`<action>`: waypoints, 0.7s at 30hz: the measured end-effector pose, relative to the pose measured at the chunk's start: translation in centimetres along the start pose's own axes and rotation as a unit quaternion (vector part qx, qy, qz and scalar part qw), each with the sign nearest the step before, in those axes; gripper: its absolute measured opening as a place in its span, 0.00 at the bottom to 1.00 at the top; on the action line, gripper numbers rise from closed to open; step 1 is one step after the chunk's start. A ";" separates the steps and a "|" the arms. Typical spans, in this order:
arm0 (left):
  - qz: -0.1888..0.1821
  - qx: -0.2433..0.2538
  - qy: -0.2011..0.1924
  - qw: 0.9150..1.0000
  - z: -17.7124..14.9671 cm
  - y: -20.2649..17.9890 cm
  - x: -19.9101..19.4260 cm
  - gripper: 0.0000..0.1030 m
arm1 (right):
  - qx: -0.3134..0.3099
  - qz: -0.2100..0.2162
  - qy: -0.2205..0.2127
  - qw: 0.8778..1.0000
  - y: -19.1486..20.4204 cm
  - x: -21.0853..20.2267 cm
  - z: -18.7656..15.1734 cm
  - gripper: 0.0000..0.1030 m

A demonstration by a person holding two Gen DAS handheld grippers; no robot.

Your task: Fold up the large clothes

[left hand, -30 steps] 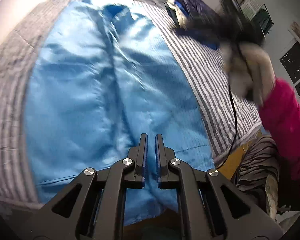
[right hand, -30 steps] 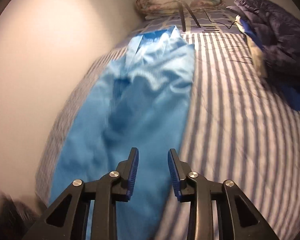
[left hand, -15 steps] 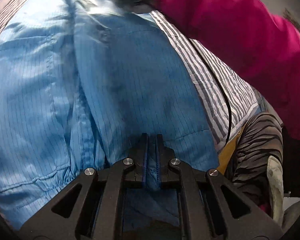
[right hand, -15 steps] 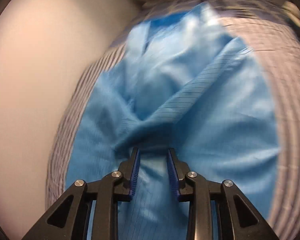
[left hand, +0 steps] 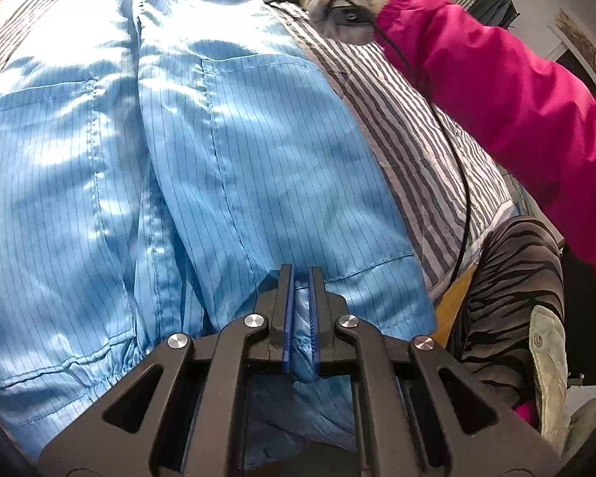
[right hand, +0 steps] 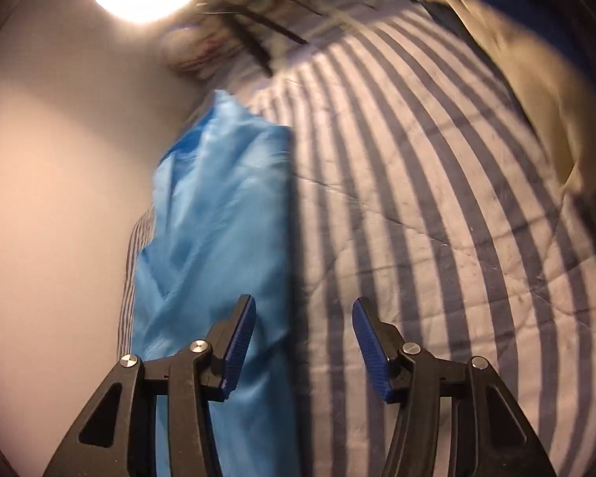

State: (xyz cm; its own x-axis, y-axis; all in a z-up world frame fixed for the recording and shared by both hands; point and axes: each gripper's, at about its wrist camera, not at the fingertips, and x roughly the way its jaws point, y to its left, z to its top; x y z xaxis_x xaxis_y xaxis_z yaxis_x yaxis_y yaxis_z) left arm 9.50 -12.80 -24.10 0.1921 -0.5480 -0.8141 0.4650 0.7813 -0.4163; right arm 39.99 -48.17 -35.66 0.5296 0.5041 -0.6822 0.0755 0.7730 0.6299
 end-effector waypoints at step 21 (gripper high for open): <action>0.019 0.031 -0.006 0.999 -0.2 -2.2 1.0 0.05 | -0.114 -0.083 -0.039 0.989 5.9 0.6 5.1 0.30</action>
State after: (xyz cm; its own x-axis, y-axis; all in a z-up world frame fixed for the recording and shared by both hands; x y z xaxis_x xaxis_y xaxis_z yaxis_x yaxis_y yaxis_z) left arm 8.51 -14.99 -24.09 0.2207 -0.5222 -0.8238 0.5095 0.7819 -0.3592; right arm 45.01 -45.28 -30.49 0.5905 0.3383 -0.7327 -0.0201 0.9138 0.4057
